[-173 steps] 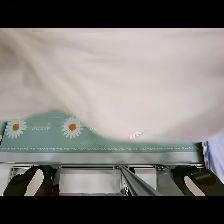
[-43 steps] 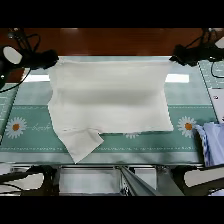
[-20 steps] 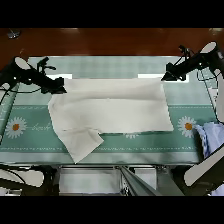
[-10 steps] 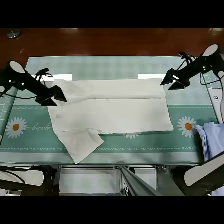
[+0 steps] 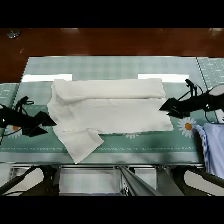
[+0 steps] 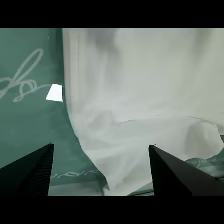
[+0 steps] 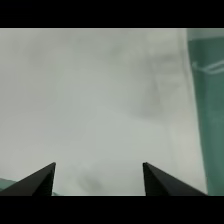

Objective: Fold the shirts.

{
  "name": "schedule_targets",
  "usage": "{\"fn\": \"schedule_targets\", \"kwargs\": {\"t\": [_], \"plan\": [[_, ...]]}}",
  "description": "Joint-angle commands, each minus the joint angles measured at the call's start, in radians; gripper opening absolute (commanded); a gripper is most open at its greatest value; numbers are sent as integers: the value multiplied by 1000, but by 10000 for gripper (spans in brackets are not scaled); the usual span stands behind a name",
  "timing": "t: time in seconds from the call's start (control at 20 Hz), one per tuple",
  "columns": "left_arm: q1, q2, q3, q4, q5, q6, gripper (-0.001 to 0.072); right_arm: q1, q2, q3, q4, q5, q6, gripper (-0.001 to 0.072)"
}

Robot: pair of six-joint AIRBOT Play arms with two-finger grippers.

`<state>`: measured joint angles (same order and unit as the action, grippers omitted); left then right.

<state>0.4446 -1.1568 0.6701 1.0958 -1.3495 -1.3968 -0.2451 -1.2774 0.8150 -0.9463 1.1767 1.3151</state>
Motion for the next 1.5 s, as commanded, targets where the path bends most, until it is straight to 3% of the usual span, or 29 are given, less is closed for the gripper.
{"fn": "schedule_targets", "kwargs": {"t": [0.0, 0.15, 0.5, 0.6, 0.7, 0.85, 1.05, 1.2, 1.25, 1.3, 1.4, 1.45], "plan": [[41, 123, -176, -46, 117, -33, 702, -2, 134, -190, 119, -78, -61, 623], [-21, 123, -258, -101, 153, -24, 702, -2, 158, -198, 142, -62, -60, 623], [-319, 123, -367, -335, 378, -4, 679, -52, 158, -191, 180, -53, -42, 623], [-328, 123, -367, -338, 363, 50, 36, -166, 158, -180, 172, -17, -37, 623], [-324, 124, -355, -337, 323, 87, 20, -297, 157, -181, 49, 50, -10, 623], [-325, 124, -322, -338, 297, 103, 20, -333, 157, -233, -135, 103, 80, 623], [-325, 123, -287, -359, 293, 103, 21, -233, 134, -282, -89, 41, 95, 623], [-325, 123, -285, -380, 293, 103, 20, -160, 74, -272, 31, -68, 76, 623], [-325, 123, -285, -380, 292, 103, 20, -134, 53, -255, 47, -98, 75, 598], [-325, 123, -284, -380, 291, 103, 21, -108, 31, -231, 50, -106, 76, 508], [-324, 123, -275, -379, 291, 103, 20, -65, -9, -169, 48, -88, 59, 50], [-324, 123, -261, -375, 290, 103, 20, -51, -16, -138, 46, -81, 49, 41]]}}
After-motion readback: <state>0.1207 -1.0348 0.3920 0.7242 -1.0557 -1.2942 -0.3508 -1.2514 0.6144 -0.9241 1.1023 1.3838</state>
